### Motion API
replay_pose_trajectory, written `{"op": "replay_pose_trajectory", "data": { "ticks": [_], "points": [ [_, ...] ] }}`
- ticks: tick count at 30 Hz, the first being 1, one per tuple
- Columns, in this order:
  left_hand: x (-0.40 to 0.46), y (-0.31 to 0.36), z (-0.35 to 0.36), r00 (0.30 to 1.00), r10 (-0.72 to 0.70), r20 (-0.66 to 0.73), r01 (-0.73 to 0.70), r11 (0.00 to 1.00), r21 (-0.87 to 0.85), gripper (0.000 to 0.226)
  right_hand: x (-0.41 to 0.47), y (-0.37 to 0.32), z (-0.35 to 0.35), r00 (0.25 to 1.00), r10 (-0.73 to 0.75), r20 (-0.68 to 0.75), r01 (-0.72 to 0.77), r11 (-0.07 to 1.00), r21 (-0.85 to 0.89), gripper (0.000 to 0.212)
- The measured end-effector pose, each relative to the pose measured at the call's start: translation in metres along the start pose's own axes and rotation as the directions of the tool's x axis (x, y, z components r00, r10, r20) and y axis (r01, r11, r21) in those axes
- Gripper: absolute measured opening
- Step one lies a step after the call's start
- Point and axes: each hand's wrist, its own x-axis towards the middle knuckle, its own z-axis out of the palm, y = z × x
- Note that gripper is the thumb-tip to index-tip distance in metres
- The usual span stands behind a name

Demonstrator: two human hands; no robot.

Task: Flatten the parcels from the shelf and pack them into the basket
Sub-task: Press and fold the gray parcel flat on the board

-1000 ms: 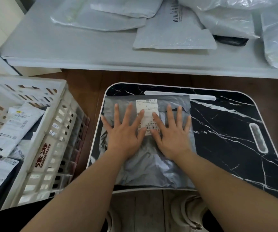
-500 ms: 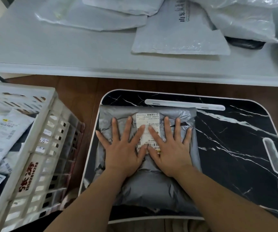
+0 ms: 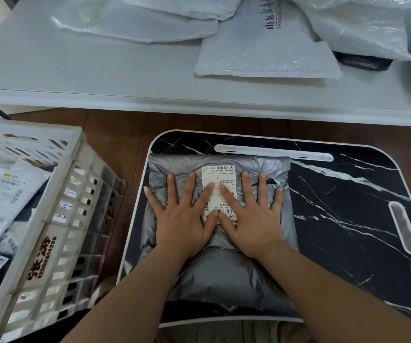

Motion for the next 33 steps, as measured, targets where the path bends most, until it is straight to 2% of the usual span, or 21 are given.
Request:
{"op": "replay_pose_trajectory", "data": {
  "ticks": [4, 8, 10, 13, 15, 18, 22, 26, 28, 29, 33],
  "points": [
    [-0.001, -0.001, 0.000, 0.999, 0.041, -0.016, -0.041, 0.999, 0.022, 0.063, 0.000, 0.001, 0.001, 1.000, -0.007, 0.023, 0.008, 1.000, -0.018, 0.063],
    [-0.001, -0.001, 0.001, 0.999, 0.047, -0.017, -0.047, 0.998, -0.028, 0.065, 0.004, -0.005, -0.005, 0.999, 0.000, -0.037, 0.001, 1.000, 0.029, 0.061],
    [0.000, -0.002, 0.002, 0.999, 0.046, -0.019, -0.047, 0.998, -0.048, 0.065, 0.021, -0.017, -0.014, 0.997, -0.052, -0.065, 0.054, 0.998, 0.044, 0.058],
    [0.000, -0.002, 0.004, 0.999, 0.051, -0.020, -0.052, 0.997, -0.048, 0.067, 0.047, -0.030, -0.024, 0.981, -0.195, 0.018, 0.195, 0.980, -0.030, 0.065],
    [0.000, -0.002, 0.004, 0.999, 0.045, -0.015, -0.046, 0.998, -0.048, 0.066, 0.057, -0.021, -0.022, 0.979, -0.192, 0.067, 0.196, 0.978, -0.072, 0.067],
    [0.001, -0.002, 0.003, 0.999, 0.039, 0.001, -0.039, 0.999, -0.036, 0.067, 0.056, 0.011, -0.019, 0.993, -0.088, 0.081, 0.094, 0.993, -0.069, 0.065],
    [0.001, -0.002, 0.003, 0.999, 0.030, 0.017, -0.030, 0.999, -0.033, 0.067, 0.048, 0.043, -0.018, 0.993, 0.103, 0.059, -0.098, 0.992, -0.084, 0.075],
    [0.001, -0.002, 0.003, 0.999, 0.031, 0.014, -0.031, 0.999, -0.035, 0.067, 0.034, 0.047, -0.017, 0.949, 0.308, 0.065, -0.305, 0.951, -0.047, 0.086],
    [0.001, -0.001, 0.003, 1.000, 0.028, 0.003, -0.027, 0.999, -0.031, 0.066, 0.026, 0.039, -0.021, 0.926, 0.377, 0.038, -0.375, 0.926, -0.056, 0.080],
    [0.001, -0.001, 0.002, 1.000, 0.027, 0.009, -0.027, 0.999, -0.028, 0.066, 0.021, 0.030, -0.021, 0.937, 0.349, 0.011, -0.348, 0.936, -0.048, 0.076],
    [0.000, -0.002, 0.001, 0.999, 0.024, 0.029, -0.023, 0.999, -0.029, 0.065, -0.001, -0.016, -0.002, 0.994, 0.092, -0.067, -0.089, 0.995, 0.047, 0.066]
  ]
}}
